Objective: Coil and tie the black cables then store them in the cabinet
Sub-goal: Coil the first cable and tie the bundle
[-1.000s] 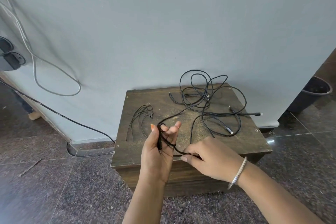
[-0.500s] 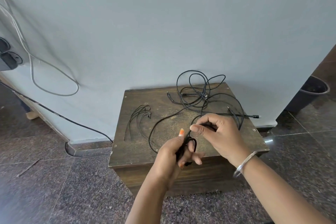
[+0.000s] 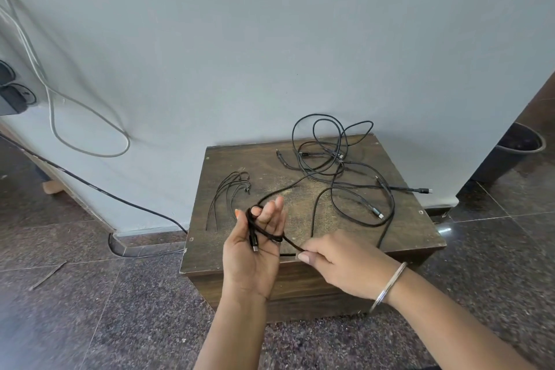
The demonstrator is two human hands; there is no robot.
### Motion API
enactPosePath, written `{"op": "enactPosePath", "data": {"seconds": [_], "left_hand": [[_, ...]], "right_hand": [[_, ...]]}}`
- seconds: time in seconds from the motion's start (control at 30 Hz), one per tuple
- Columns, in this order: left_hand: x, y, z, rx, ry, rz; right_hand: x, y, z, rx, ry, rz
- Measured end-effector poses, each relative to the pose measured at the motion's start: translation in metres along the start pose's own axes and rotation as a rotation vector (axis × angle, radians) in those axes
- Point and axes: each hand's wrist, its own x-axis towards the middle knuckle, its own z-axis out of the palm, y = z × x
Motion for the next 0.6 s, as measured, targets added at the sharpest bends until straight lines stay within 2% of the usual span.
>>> {"op": "enactPosePath", "data": {"seconds": [0.1, 0.27, 0.37, 0.47, 0.6], "left_hand": [[-0.002, -0.006, 0.0, 0.187, -0.025, 0.008], [-0.006, -0.019, 0.002, 0.764, -0.2, 0.092], [-0.01, -0.025, 0.0, 1.094, -0.267, 0.116], [-0.013, -0.029, 0.003, 1.154, -0.373, 0.055], [-0.015, -0.033, 0.006, 0.907, -0.408, -0.206]], "right_hand": [[-0.002, 0.0, -0.006, 0.102, 0.057, -0.013], [-0.005, 0.002, -0.01, 0.4, 0.114, -0.007], [-0.006, 0.004, -0.015, 0.527, 0.226, -0.041], [-0.004, 0.01, -0.02, 0.67, 0.395, -0.052], [0.002, 0.021, -0.019, 0.628, 0.563, 0.018]]}}
